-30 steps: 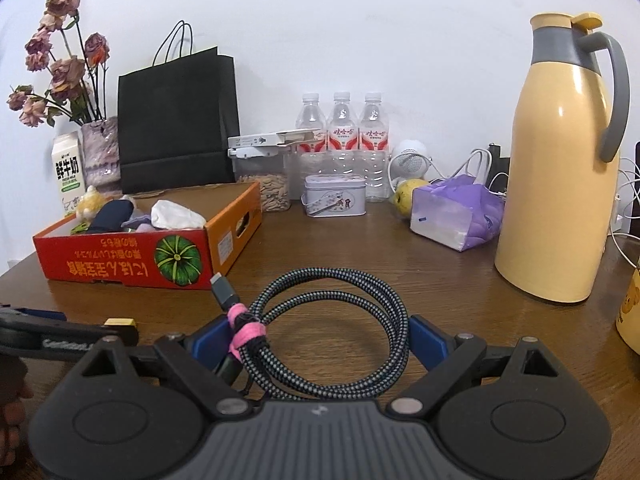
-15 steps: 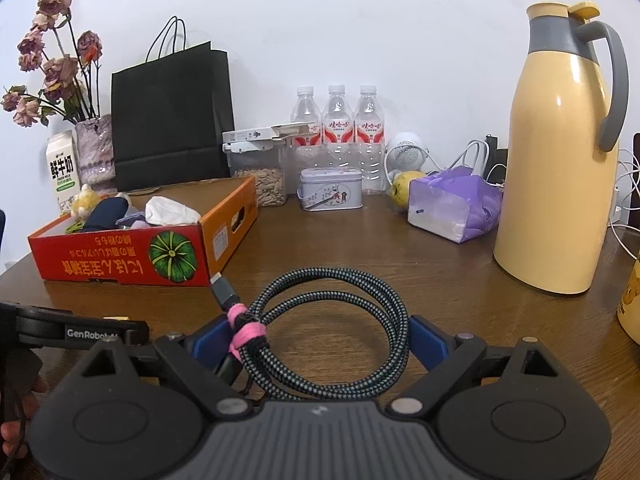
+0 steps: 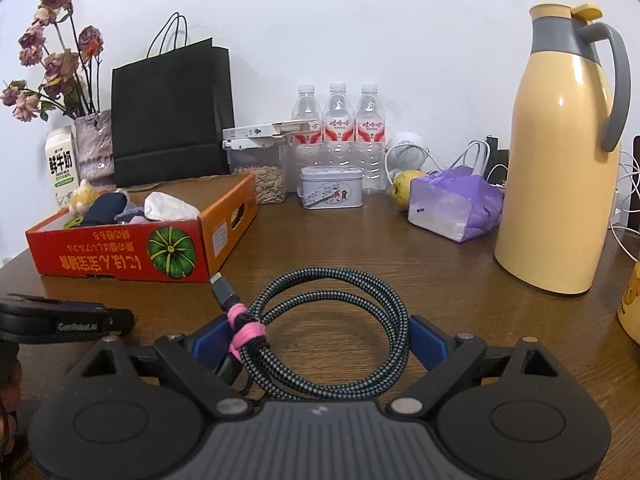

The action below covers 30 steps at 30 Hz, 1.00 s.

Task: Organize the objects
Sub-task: 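Carry the sponge block and cable with both grippers over the red box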

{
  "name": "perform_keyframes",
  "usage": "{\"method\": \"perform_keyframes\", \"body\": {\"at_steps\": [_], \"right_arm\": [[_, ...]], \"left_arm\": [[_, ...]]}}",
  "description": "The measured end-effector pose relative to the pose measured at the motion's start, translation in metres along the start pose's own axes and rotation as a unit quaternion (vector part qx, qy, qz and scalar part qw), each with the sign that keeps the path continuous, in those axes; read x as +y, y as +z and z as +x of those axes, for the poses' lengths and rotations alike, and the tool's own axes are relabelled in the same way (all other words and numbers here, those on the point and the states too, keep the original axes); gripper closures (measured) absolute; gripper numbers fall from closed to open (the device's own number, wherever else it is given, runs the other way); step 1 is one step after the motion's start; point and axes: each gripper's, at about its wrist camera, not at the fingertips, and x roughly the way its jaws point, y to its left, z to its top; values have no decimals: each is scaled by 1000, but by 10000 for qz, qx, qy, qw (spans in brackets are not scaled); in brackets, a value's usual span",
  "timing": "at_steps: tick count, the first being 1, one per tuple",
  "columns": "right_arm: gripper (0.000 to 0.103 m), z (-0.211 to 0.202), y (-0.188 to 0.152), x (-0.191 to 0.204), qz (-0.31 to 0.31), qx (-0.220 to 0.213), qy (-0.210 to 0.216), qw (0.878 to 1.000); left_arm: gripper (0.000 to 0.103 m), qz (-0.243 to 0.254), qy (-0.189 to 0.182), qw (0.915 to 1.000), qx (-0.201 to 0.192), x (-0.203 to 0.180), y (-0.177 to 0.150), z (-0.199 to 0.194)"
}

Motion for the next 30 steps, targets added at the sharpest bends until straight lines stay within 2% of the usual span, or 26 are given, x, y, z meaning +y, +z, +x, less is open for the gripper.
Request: {"method": "perform_keyframes", "body": {"at_steps": [5,17,30], "right_arm": [[10,0,0,-1,42,-12,-50,10000],[10,-6,-1,6,8,-150,-131,9998],[10,-29,-11,55,-249,-272,156,9992]], "left_arm": [[69,81,62,9996,-281,2,-1,-13],[70,40,44,9983,-580,25,-8,-42],[69,17,51,9966,-823,53,-29,-84]]}}
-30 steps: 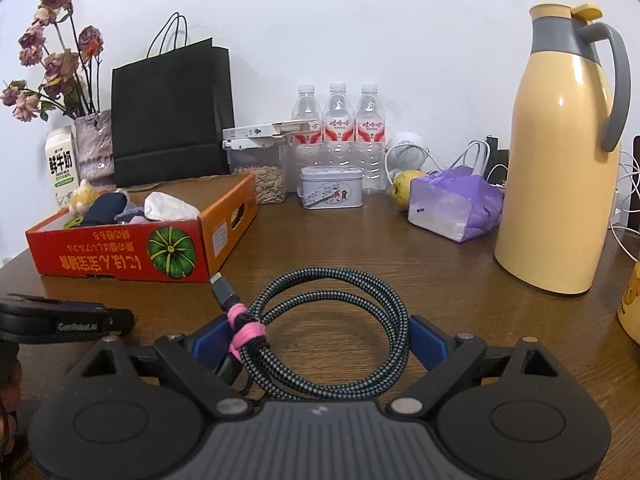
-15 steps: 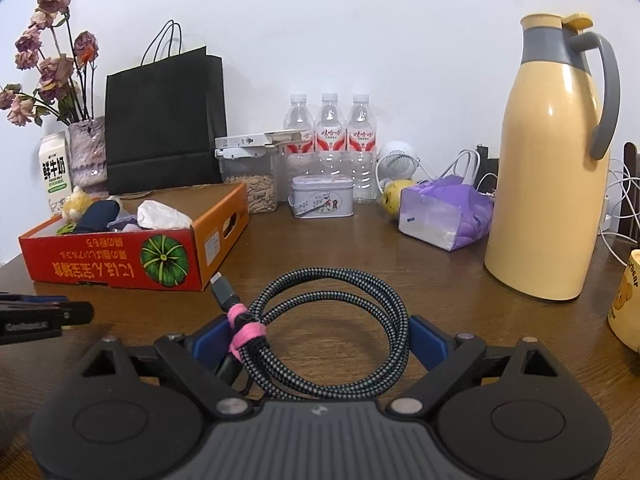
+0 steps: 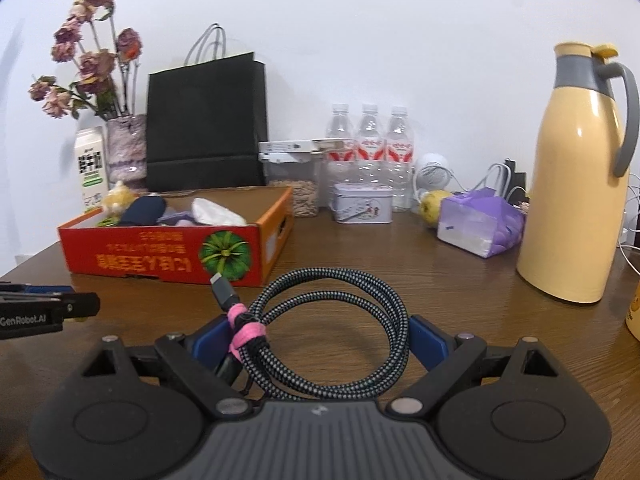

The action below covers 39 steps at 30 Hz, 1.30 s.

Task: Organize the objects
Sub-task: 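Carry the sponge block and cable with both grippers over the red box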

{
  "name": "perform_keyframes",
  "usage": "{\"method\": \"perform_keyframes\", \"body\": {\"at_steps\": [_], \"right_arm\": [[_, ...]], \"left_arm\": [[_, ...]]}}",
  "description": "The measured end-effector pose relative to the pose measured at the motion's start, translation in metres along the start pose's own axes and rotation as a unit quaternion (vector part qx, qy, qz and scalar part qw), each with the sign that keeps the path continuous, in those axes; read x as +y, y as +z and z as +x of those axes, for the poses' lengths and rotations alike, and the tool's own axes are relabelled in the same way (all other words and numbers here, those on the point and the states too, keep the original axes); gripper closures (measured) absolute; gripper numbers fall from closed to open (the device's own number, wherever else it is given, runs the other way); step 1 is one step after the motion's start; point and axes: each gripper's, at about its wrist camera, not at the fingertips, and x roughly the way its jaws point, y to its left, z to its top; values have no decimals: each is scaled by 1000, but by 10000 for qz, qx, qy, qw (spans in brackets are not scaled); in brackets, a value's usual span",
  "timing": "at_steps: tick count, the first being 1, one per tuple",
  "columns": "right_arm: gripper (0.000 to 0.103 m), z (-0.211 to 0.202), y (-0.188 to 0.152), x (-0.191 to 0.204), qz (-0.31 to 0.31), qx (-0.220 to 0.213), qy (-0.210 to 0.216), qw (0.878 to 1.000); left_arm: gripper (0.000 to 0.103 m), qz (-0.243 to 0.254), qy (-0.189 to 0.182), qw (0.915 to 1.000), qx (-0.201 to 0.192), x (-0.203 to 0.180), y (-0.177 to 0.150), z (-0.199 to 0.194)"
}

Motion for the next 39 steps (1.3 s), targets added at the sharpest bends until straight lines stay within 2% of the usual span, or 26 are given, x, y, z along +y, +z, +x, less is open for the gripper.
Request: {"method": "perform_keyframes", "body": {"at_steps": [5,14,20,28,39], "right_arm": [[10,-10,-4,25,-122,23,13,9999],[10,-26,-6,70,-212,-33,440,9988],[10,-25,-1,90,-233,-23,510,9984],[10,-22,12,112,-232,-81,582,9980],[10,-5,42,128,-254,-280,618,9974]], "left_arm": [[70,-149,102,9998,-80,16,-6,-17],[69,-319,313,9989,-149,45,-13,-40],[69,-313,378,9985,-236,57,-12,-50],[69,-345,377,9982,-323,72,0,-55],[69,-389,361,9972,-518,80,33,-49]]}}
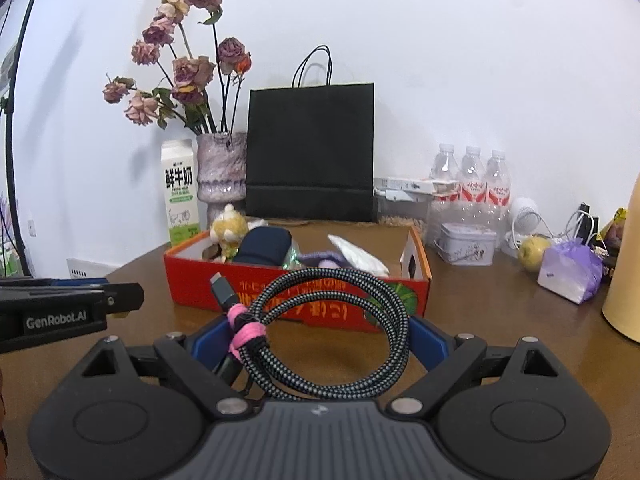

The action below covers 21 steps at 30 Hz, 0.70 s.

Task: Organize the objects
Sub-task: 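Carry the sponge block and cable with both grippers over the red box, then drop the cable into the box with the right gripper while the left gripper sets the sponge on the case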

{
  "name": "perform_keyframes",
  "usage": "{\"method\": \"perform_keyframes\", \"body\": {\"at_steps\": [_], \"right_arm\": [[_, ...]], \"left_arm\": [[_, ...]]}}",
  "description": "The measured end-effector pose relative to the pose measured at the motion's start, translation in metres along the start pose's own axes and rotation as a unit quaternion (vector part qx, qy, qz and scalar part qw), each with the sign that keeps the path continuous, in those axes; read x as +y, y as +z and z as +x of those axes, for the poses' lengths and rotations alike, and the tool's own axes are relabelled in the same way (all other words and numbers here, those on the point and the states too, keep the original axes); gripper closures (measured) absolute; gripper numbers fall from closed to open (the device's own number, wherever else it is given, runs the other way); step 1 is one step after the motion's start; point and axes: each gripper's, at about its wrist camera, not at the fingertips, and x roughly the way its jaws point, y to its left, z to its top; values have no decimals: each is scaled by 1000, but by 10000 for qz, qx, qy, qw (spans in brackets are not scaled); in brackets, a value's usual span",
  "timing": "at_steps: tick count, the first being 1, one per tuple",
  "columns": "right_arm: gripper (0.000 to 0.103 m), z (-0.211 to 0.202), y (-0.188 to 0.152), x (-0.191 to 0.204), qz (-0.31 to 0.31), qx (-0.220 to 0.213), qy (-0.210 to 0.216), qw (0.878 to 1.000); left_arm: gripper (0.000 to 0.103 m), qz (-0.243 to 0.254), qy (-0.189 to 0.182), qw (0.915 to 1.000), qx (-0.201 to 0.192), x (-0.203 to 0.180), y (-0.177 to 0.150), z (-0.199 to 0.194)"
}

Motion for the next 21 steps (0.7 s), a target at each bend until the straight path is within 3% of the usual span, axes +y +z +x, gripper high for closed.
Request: {"method": "perform_keyframes", "body": {"at_steps": [21], "right_arm": [[11,44,34,-16,104,-173,-26,9998]], "left_arm": [[70,-88,-103,9997,-226,-16,43,43]]}}
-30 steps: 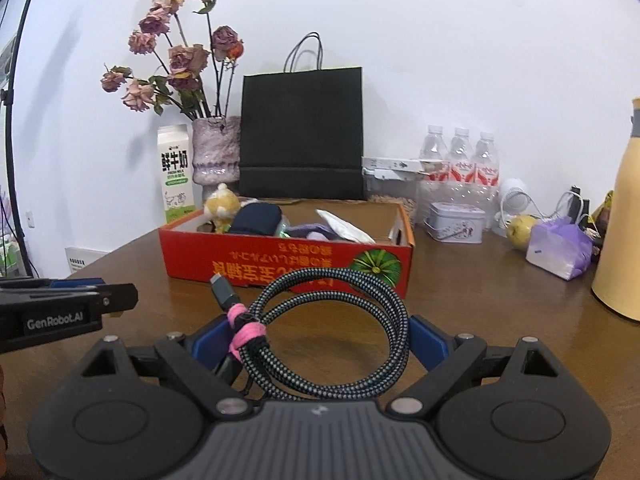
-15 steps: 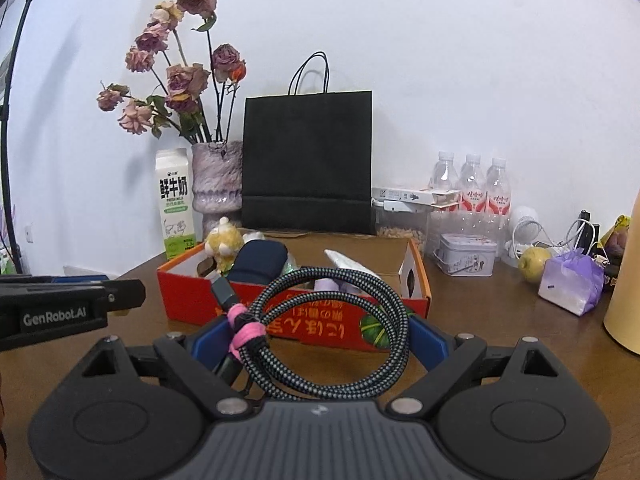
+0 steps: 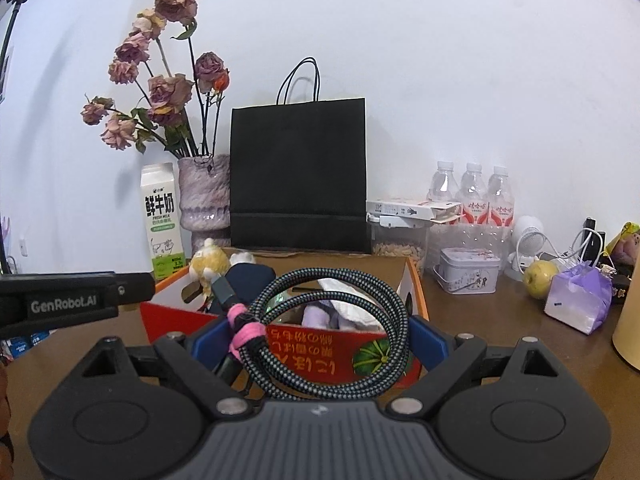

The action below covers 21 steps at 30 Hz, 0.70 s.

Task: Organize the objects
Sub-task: 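Drop the cable into the box with the right gripper while the left gripper sets the sponge on the case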

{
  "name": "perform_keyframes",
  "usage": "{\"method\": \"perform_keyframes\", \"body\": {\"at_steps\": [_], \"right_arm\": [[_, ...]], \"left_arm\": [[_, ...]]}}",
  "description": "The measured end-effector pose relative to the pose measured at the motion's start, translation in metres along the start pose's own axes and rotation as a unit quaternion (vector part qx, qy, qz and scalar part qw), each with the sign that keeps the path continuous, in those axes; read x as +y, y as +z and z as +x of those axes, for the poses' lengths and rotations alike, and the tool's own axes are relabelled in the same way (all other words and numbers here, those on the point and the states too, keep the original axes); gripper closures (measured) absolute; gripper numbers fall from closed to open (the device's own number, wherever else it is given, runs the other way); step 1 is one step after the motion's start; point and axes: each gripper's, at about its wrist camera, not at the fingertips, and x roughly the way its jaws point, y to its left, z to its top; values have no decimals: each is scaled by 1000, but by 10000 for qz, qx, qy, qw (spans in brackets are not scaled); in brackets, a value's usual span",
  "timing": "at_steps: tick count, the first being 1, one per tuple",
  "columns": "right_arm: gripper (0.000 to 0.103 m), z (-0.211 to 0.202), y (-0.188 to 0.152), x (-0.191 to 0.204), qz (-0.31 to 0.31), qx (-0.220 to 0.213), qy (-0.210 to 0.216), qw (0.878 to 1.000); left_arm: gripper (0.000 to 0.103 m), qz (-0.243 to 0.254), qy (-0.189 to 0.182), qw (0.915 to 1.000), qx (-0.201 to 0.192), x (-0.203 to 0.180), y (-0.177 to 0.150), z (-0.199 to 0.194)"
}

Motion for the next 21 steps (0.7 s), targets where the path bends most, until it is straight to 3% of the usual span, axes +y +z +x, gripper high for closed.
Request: {"method": "perform_keyframes", "body": {"at_steps": [21], "right_arm": [[11,50,18,-11,148,-155,7,9998]], "left_arm": [[70,-289,-47,9995,-132,-3,23,56]]}}
